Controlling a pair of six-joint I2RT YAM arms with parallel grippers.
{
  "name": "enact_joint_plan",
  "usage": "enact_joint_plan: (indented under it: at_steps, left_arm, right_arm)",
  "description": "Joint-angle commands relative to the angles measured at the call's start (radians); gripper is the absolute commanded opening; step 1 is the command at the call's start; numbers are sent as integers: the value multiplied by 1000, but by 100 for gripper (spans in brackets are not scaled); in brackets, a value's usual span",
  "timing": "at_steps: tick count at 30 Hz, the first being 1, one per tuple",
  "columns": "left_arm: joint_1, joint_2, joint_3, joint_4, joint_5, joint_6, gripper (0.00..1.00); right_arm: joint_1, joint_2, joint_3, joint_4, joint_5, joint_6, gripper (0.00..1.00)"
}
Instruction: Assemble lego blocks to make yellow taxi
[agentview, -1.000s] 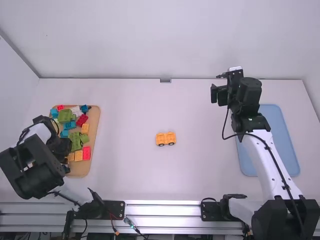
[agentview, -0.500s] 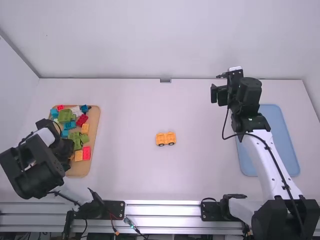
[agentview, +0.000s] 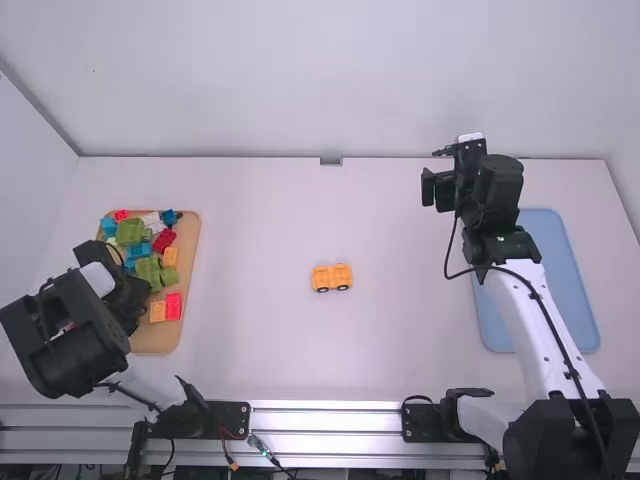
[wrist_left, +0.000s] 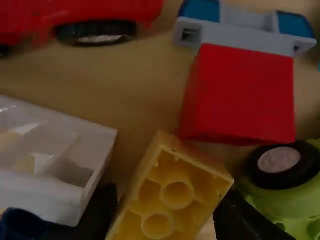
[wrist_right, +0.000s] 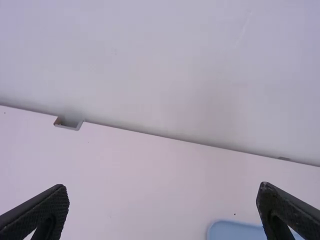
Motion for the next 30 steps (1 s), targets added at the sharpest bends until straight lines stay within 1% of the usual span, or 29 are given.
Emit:
enact_joint_plan:
  at_steps: [1,3,7,13,17,20,22,23,29,30]
  left_arm:
    - [-6,-4,-11,1,3,105,48]
    - [-6,-4,-11,10,0,107,48]
    - [-6,-4,-11,33,11,215,44]
    - [-6,-4,-11,68,3,359,45]
    - [-6,-4,-11,75,11,375,46]
    - [-7,-4,-11,72,52,375,41]
    - [-7,-4,-11,68,64,375,35]
    - [-7,-4,-12,65,64,375,31]
    - [-7,-4,-18,69,61,375,25]
    - [-7,-4,-15,74,68,375,23]
  right_arm:
    - [5,4,29,4,-3,6,99]
    - [5,4,29,4,-3,6,99]
    - [5,4,29,4,-3,6,99]
    - [5,4,29,3,-3,6,99]
    - [5,4,29,4,-3,6,99]
    - [5,4,29,4,-3,6,99]
    - [6,4,29,4,-3,6,99]
    - [6,4,29,4,-3,6,99]
    - [5,4,29,4,-3,6,99]
    - [5,4,29,4,-3,6,99]
